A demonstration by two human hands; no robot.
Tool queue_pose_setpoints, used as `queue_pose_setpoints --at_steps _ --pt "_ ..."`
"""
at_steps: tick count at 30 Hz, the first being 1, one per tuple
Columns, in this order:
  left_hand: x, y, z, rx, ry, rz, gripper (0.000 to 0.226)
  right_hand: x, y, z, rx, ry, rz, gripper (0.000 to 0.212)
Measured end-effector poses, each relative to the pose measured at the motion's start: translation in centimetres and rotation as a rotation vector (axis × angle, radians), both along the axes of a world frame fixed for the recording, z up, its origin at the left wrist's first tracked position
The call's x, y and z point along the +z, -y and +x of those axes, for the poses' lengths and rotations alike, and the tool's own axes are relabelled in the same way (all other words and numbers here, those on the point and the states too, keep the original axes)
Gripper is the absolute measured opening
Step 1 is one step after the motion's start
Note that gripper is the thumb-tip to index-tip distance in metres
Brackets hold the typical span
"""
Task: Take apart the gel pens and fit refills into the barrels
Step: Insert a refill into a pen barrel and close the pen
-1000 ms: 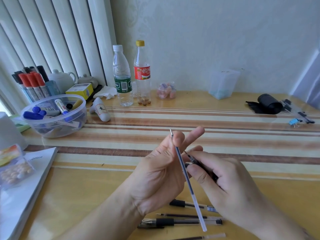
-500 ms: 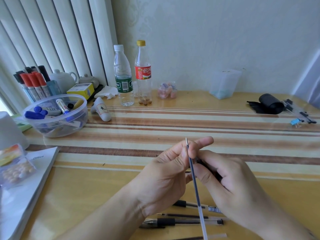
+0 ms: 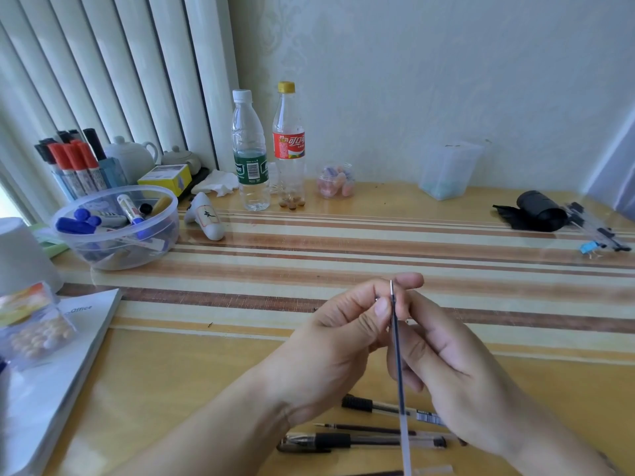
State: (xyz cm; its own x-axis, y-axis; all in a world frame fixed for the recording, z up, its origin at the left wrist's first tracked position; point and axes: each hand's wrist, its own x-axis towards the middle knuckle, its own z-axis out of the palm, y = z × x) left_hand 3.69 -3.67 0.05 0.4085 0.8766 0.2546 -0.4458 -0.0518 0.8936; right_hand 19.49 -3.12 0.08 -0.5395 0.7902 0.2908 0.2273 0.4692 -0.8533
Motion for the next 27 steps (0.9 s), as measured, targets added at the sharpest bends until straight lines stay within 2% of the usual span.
queue_pose_setpoints --at_steps 7,9,13,16,20,24,27 --pt "0.8 -0.9 -1.6 0.099 0.189 -0.077 0.018 0.0 -0.5 0.5 -0.046 0.004 0.092 0.021" --pt "0.5 -1.0 -1.6 0.123 0.107 -0.047 0.02 0.3 -1.3 1.0 -0.102 -0.122 0.123 0.022" --pt "-0.5 -0.4 -0.4 0.038 -0.225 0.105 0.023 1.3 -2.2 1.5 -0.106 -0.477 0.021 0.026" --pt "-0.7 -0.2 0.1 -0.039 -0.32 0.136 0.021 1.6 -2.3 1.6 -0.098 -0.573 -0.06 0.026" --pt "-0.4 -0.3 -0.3 -0.075 -0.282 0.081 0.022 1.5 -2.1 1.3 -0.099 -0.567 -0.103 0.015" --pt "-0.2 -1.0 -1.6 0.0 -0.383 0.125 0.026 1.6 -2.7 1.9 -0.203 -0.43 -0.144 0.037" --pt "-0.1 -1.5 -2.8 0.045 -0.505 0.161 0.026 2.0 -3.3 3.1 -0.303 -0.314 -0.086 0.035"
